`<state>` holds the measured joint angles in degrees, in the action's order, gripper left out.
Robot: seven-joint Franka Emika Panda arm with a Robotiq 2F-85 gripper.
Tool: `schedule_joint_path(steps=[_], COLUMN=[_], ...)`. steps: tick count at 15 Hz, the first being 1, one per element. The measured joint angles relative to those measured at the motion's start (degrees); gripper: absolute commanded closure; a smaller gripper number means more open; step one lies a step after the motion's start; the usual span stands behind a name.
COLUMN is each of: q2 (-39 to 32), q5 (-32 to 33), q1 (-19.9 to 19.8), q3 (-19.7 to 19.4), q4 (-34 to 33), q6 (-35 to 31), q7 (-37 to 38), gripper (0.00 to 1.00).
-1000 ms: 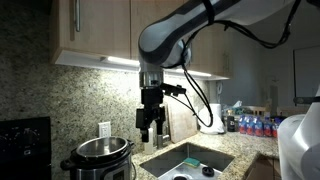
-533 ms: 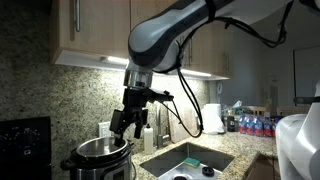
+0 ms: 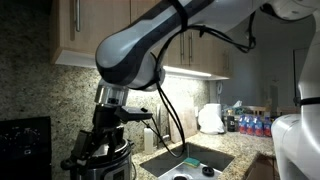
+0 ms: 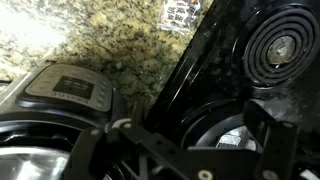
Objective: Pick up the lid from the stove and put it on the pressure cooker.
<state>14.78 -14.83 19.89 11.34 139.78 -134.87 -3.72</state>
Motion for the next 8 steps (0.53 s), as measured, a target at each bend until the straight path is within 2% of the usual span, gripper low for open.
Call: schedule_joint_path(steps=[8], q2=[-2.60], q5=[-0.28], q1=[-0.06], q3=[0.45], q4=[-1.71], q6=[-1.28], q7=[-0.24], gripper=[0.00])
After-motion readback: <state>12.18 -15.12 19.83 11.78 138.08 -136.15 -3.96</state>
